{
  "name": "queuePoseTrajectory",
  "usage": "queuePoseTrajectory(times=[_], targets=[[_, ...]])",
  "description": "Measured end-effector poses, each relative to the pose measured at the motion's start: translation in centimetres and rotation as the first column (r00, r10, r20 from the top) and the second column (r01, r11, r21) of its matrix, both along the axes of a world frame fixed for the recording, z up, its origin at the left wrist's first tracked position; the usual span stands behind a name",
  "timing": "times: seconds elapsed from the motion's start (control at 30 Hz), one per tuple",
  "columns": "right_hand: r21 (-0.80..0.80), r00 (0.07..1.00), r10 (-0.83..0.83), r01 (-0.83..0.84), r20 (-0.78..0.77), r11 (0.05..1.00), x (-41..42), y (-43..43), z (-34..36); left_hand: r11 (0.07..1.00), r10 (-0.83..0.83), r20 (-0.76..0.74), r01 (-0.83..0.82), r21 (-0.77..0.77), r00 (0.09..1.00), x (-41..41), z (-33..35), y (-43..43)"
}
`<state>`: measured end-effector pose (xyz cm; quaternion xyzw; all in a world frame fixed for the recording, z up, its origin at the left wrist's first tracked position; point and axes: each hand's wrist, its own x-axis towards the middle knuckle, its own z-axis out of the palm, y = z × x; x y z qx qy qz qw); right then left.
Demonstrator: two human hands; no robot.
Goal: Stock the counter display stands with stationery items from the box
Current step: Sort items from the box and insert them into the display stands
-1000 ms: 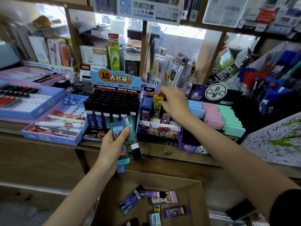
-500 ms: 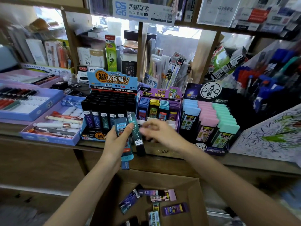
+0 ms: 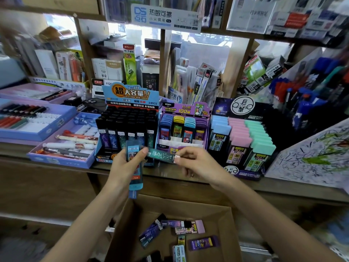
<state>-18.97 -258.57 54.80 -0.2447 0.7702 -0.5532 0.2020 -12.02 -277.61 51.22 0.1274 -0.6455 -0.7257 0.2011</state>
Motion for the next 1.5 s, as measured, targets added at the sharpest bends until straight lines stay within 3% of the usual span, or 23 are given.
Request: queuePoseTrajectory(times=[0.17, 0.27, 0.4, 0.53, 0.63, 0.73, 1.13, 1.37, 1.5], targets=[[-0.255, 0.982, -0.184, 0.189, 0.043, 0.948, -1.5, -2.0, 1.2, 0.996, -0.059, 0.105, 0.065, -0.063, 0.993, 1.5, -1.3, -0.9], [-0.265, 0.978, -0.210, 0.208, 0.022, 0.942, -1.8, -3.9, 1.9, 0.988, -0.119, 0.121, 0.130, -0.082, 0.985, 1.8, -1.5, -1.0], [-0.278, 0.953, -0.279, 0.238, -0.120, 0.931, -3.3, -5.8, 4.0, 0.992, -0.126, 0.068, 0.127, -0.019, 0.990, 2.1, -1.5, -1.8], [-0.205, 0.866, -0.298, 0.232, -0.401, 0.951, -4.4, -7.6, 5.3, 0.995, -0.081, 0.085, 0.075, 0.070, 0.993, 2.4, -2.0, -2.9], [-0.087, 0.823, -0.233, 0.221, -0.517, 0.971, -4.4, -8.7, 4.4, 0.963, -0.081, 0.103, 0.051, 0.265, 0.991, 2.3, -2.4, -3.5], [0.016, 0.775, -0.144, 0.195, -0.615, 0.981, -4.2, -9.1, 3.2, 0.948, -0.096, 0.102, 0.060, 0.312, 0.990, 2.3, -2.8, -3.9], [0.078, 0.840, -0.121, 0.190, -0.529, 0.979, -4.7, -9.6, 2.1, 0.943, -0.116, 0.016, 0.106, 0.314, 0.993, 1.9, -3.0, -4.5], [0.122, 0.617, -0.050, 0.233, -0.786, 0.965, -4.3, -9.9, 1.1, 0.949, -0.099, 0.015, 0.090, 0.303, 0.995, 1.6, -2.6, -4.1], [0.127, 0.621, -0.053, 0.241, -0.782, 0.962, -2.8, -8.6, 0.5, 0.937, -0.078, -0.040, 0.087, 0.339, 0.996, 1.1, -1.7, -3.2]])
